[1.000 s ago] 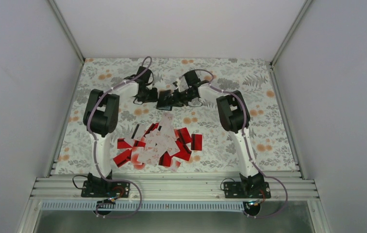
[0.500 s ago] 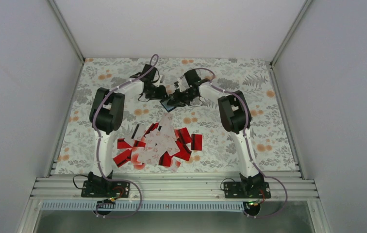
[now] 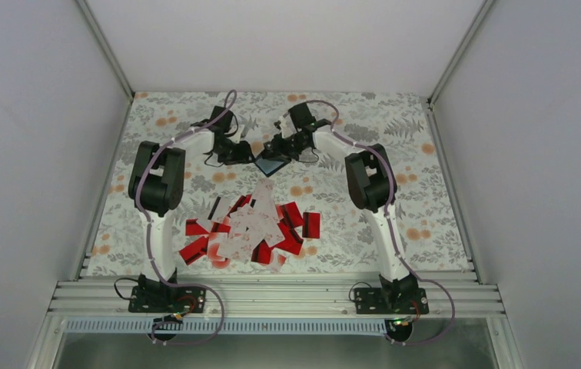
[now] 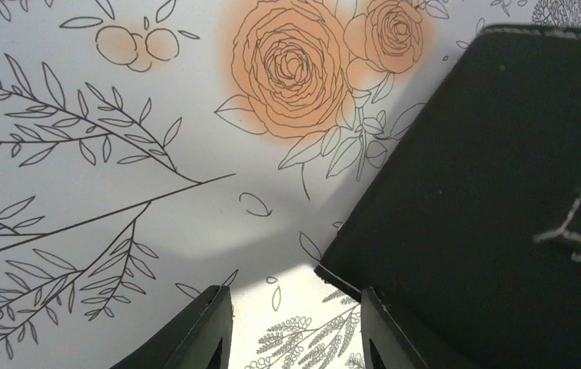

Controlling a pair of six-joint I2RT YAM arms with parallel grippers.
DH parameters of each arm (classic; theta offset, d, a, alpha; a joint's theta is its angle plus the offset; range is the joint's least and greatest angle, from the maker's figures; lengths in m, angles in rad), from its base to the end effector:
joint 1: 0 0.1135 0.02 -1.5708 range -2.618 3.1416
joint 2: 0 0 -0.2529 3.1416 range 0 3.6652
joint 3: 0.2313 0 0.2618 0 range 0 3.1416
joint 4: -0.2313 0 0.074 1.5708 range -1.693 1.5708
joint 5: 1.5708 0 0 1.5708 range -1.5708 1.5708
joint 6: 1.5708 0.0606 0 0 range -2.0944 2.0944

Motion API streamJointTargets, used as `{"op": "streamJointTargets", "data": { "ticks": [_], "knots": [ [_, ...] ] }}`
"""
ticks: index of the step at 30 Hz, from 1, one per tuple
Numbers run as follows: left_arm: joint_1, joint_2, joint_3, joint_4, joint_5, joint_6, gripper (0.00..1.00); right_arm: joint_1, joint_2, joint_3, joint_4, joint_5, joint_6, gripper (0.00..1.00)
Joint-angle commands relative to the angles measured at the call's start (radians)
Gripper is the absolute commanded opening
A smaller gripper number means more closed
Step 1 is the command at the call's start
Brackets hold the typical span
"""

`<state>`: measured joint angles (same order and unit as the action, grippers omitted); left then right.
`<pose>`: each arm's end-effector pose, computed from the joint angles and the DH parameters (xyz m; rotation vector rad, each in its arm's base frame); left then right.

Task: Put the credit cards into the card holder

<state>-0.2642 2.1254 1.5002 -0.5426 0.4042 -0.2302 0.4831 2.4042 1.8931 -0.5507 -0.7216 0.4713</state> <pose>0.4241 -0.1394 0.1087 0.1630 2.7676 -0.6888 0.4393 0.2756 0.1069 -0.2865 2.7520 1.2519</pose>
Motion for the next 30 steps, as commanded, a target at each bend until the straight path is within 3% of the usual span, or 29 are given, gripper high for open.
{"op": "streamJointTargets", "data": {
  "ticks": [1, 11, 21, 25, 30],
  "knots": [
    [0.024, 0.048, 0.030, -0.031, 0.060, 0.029, 0.44, 0.008, 0.009, 0.089, -0.019, 0.082, 0.023, 0.19],
    [0.031, 0.115, 0.105, -0.060, 0.183, 0.058, 0.43, 0.009, 0.061, 0.186, -0.030, 0.114, 0.039, 0.19],
    [0.026, 0.024, -0.014, -0.040, 0.398, 0.075, 0.43, -0.007, 0.134, 0.235, -0.040, 0.108, 0.042, 0.19],
    [0.026, -0.065, -0.098, -0.046, 0.383, 0.079, 0.43, -0.014, 0.165, 0.254, -0.054, 0.085, 0.027, 0.20],
    [0.026, -0.234, -0.163, -0.073, 0.238, 0.083, 0.44, -0.012, 0.195, 0.274, -0.087, 0.043, -0.002, 0.20]
  ]
}}
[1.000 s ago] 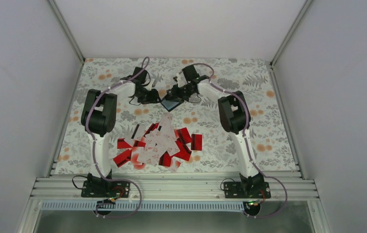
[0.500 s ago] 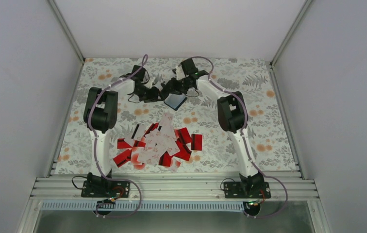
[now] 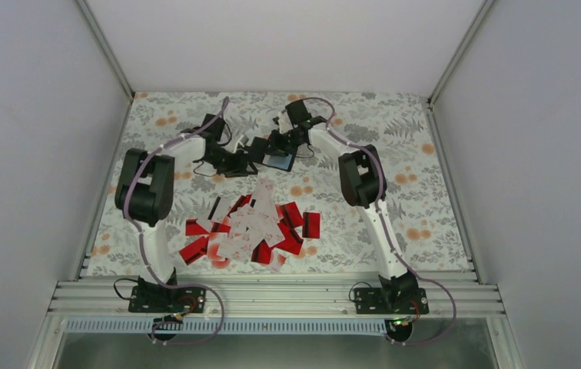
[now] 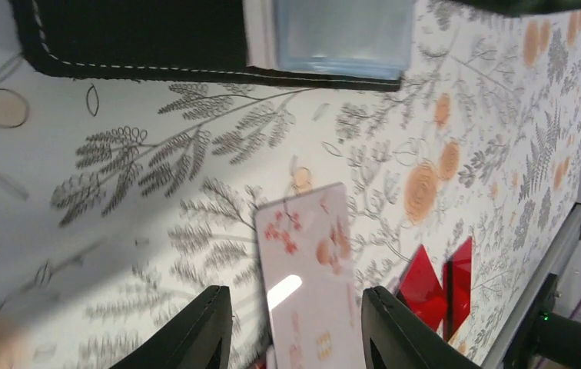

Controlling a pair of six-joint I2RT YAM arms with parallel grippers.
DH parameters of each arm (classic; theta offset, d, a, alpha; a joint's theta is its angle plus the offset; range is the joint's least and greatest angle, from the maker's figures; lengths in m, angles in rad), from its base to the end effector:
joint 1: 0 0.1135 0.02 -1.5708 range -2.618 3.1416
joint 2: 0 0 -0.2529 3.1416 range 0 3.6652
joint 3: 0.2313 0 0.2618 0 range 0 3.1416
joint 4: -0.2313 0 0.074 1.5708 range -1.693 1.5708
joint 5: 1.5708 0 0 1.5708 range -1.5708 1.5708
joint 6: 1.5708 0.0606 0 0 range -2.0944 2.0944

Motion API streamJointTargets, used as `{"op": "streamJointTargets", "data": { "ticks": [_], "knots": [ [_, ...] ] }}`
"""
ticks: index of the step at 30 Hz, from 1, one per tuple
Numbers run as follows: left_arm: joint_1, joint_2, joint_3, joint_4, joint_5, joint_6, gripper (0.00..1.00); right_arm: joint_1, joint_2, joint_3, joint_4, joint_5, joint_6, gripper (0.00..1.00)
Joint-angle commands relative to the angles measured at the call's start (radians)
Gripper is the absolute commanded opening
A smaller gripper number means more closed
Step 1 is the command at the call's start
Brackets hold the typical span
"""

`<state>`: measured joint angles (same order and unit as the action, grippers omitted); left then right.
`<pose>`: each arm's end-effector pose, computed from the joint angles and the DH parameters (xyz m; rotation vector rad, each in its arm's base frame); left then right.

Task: Put the credit cards into the card holder

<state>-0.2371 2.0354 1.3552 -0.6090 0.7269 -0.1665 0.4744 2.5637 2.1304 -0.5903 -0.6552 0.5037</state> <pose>0.3816 -0.1336 0.1114 0.2501 2.7976 -1.1248 0.4740 0.2849 0.0949 -0.2200 2.7296 1.1773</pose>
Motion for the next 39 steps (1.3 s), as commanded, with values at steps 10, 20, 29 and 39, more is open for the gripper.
{"op": "streamJointTargets", "data": {
  "ticks": [10, 20, 29, 39],
  "knots": [
    [0.000, -0.032, 0.193, 0.066, -0.182, 0.005, 0.45, -0.004, 0.007, 0.048, -0.052, -0.057, -0.065, 0.24],
    [-0.001, 0.249, 0.424, 0.033, -0.104, -0.011, 0.44, -0.028, -0.061, 0.044, -0.059, -0.070, -0.056, 0.25],
    [-0.001, 0.283, 0.433, 0.005, -0.150, 0.002, 0.43, -0.086, -0.222, -0.081, -0.059, -0.064, -0.064, 0.31],
    [-0.004, 0.215, 0.290, 0.037, -0.133, -0.015, 0.43, -0.134, -0.363, -0.387, 0.007, -0.059, -0.084, 0.45]
  ]
}}
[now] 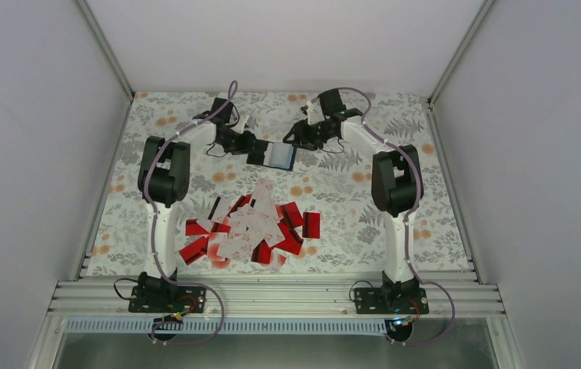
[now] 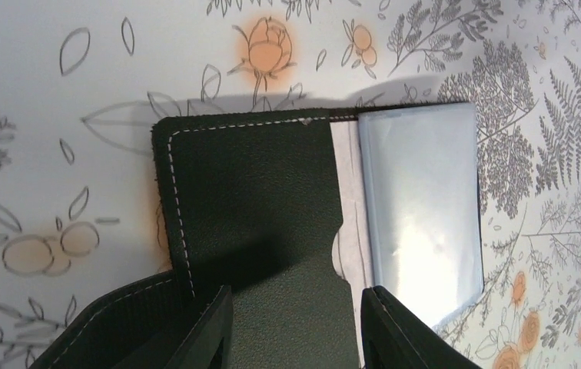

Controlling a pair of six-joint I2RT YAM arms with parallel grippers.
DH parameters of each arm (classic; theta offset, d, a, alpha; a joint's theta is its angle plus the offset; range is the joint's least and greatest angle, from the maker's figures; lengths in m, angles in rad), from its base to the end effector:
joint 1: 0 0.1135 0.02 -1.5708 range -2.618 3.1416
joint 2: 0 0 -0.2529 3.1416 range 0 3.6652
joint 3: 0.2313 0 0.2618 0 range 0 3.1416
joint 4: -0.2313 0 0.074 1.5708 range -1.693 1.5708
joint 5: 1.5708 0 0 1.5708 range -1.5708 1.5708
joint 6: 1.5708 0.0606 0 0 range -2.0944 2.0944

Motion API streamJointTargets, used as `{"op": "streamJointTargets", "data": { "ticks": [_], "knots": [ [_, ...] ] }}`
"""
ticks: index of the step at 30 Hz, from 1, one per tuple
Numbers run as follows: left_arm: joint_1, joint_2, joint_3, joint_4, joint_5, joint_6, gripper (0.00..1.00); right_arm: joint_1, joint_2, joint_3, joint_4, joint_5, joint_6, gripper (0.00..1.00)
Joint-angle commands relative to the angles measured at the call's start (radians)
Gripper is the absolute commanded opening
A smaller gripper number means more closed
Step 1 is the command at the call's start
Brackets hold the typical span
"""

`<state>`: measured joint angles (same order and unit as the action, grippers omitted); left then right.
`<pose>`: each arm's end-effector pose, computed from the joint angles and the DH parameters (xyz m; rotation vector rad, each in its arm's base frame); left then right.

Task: Put the credit cards into the card holder

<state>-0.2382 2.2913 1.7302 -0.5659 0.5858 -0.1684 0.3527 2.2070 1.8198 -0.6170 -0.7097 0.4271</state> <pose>0.4663 -0.1477 0.1063 0.2762 2.6759 -0.9150 0.4493 0.2074 0.1751 -0.1862 2.6462 1.1958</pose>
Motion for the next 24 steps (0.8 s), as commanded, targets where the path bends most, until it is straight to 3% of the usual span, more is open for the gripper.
{"op": "streamJointTargets", "data": {
  "ticks": [1, 8, 24],
  "knots": [
    [-0.003, -0.055, -0.109, 0.004, 0.016, -0.019, 0.43, -0.013, -0.003, -0.086, 0.042, -0.010, -0.004, 0.46],
    [-0.010, -0.111, -0.224, 0.047, 0.048, -0.037, 0.44, -0.013, 0.058, -0.068, 0.076, -0.079, 0.019, 0.47],
    [-0.010, -0.100, -0.205, 0.041, 0.051, -0.031, 0.44, -0.013, 0.154, -0.011, 0.055, -0.079, 0.005, 0.47]
  ]
}}
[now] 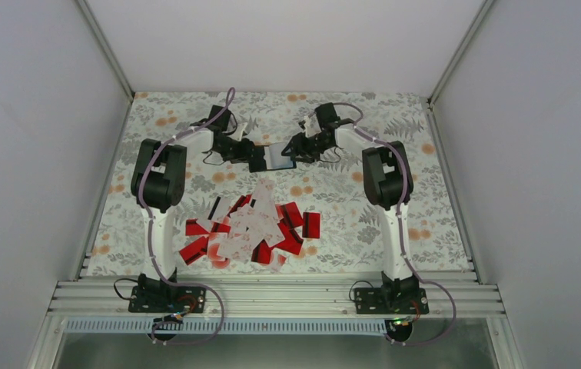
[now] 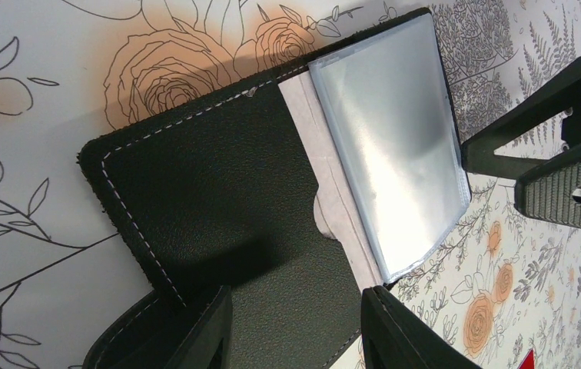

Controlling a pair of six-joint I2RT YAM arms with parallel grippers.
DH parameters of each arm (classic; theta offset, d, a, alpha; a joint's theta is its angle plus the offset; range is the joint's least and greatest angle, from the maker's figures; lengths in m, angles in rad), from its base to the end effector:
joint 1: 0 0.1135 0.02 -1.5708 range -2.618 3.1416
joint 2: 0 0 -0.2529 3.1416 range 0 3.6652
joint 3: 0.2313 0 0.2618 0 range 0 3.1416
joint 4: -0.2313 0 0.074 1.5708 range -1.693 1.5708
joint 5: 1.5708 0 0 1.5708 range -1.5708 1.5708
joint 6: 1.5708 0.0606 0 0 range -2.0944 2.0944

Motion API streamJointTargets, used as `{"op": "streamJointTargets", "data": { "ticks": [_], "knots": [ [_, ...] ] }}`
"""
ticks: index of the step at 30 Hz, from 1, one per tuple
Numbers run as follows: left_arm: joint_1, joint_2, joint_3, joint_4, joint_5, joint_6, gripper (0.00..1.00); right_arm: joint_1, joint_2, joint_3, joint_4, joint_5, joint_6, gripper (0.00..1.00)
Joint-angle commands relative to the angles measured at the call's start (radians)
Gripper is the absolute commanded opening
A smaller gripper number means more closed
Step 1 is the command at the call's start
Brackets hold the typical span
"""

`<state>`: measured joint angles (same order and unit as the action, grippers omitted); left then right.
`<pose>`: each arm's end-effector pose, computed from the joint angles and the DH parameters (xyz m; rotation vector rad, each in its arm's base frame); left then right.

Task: Put the credit cards into the card holder

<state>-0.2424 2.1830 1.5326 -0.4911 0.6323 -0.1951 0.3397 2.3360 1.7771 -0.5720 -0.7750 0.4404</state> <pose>0.4337 -0.1441 0.1022 0.2559 2.6902 -0.9883 0.4507 0.2042 0.1055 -0.1125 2.7665 1.2752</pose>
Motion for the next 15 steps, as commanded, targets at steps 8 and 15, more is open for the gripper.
{"op": "streamJointTargets", "data": {
  "ticks": [8, 15],
  "knots": [
    [-0.006, 0.012, -0.009, -0.032, 0.008, -0.006, 0.43, 0.004, 0.033, 0.039, 0.011, -0.024, -0.010, 0.46],
    [-0.006, 0.012, -0.006, -0.033, 0.008, -0.007, 0.43, 0.016, 0.055, 0.074, -0.004, -0.025, -0.014, 0.45]
  ]
}}
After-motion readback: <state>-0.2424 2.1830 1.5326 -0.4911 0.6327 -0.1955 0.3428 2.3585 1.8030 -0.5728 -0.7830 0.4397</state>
